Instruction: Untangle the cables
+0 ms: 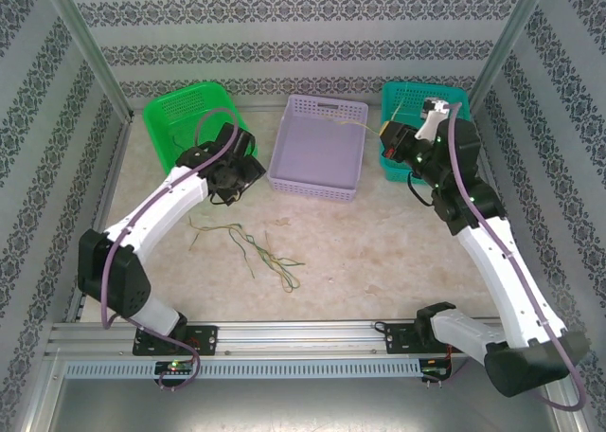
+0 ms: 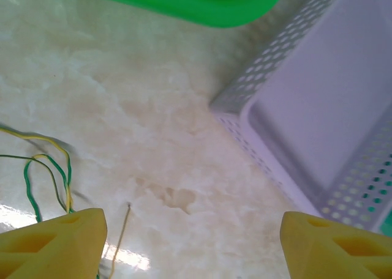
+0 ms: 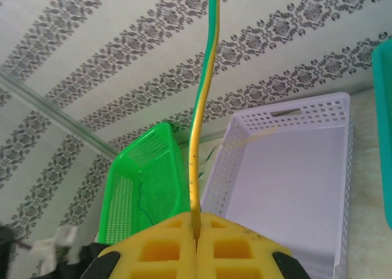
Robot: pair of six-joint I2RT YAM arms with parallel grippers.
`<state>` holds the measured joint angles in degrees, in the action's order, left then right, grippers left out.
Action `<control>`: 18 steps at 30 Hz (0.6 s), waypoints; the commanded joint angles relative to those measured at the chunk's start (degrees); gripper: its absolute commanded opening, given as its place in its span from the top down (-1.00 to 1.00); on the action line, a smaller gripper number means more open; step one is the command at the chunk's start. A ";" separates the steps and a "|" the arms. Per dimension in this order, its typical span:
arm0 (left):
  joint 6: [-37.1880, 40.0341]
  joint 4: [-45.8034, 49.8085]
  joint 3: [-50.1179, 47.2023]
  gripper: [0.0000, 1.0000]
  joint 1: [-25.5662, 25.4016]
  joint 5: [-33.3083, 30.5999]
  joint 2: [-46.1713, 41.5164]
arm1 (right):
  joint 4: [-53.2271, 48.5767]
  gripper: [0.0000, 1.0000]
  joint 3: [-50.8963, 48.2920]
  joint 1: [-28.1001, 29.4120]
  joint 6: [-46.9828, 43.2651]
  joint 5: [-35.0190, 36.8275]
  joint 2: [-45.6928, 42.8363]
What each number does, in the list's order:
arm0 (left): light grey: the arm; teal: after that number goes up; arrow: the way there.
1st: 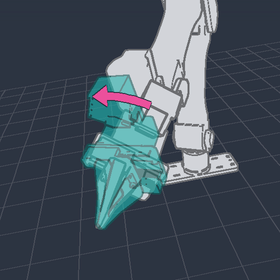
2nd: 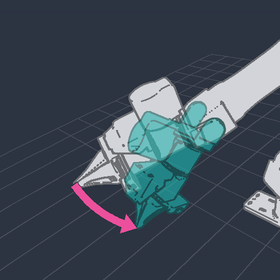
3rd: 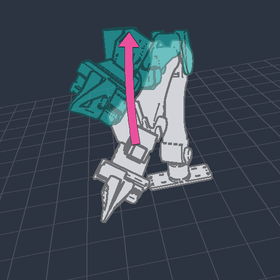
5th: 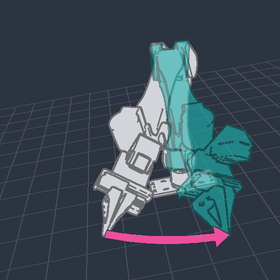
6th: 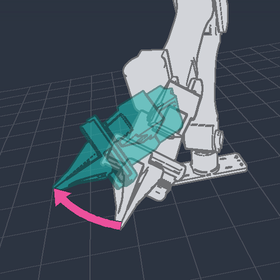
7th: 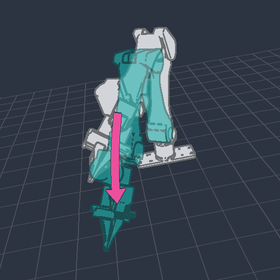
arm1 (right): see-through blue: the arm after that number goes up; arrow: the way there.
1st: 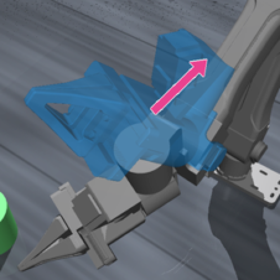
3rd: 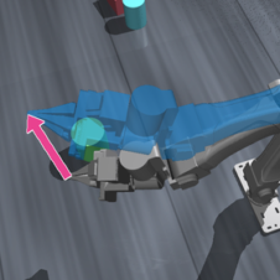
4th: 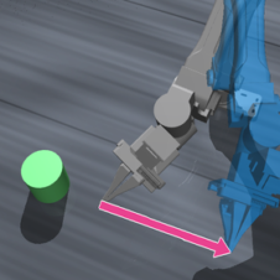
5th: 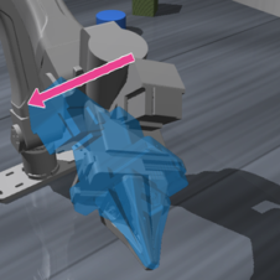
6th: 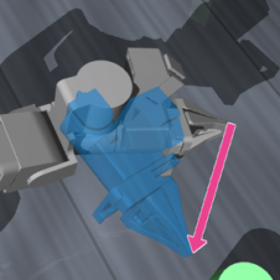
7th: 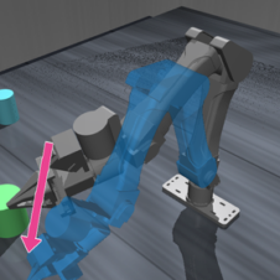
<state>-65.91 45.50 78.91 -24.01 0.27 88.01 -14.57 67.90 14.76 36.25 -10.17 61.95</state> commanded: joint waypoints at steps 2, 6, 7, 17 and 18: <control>-3.49 3.76 1.37 -0.50 -0.51 0.54 -3.26 | 9.10 1.00 -1.48 0.57 4.35 3.44 4.53; -3.13 3.99 1.42 -0.49 -0.51 -0.07 -6.45 | 15.68 1.00 -2.91 1.23 7.07 5.31 10.49; -2.69 3.81 1.02 -0.48 -0.51 -0.13 -7.18 | 17.17 1.00 -2.79 1.55 7.32 6.10 12.28; -2.97 4.28 -4.35 -0.45 -0.50 -0.27 -13.58 | 21.36 1.00 3.11 5.39 11.48 9.06 31.08; -3.01 4.51 -4.60 -0.45 -0.51 -0.27 -13.99 | 21.72 1.00 2.67 6.12 12.08 9.12 32.44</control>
<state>-68.18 47.59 75.44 -24.03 0.38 75.59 4.54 69.45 19.25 45.47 -2.79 91.68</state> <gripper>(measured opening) 0.725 0.056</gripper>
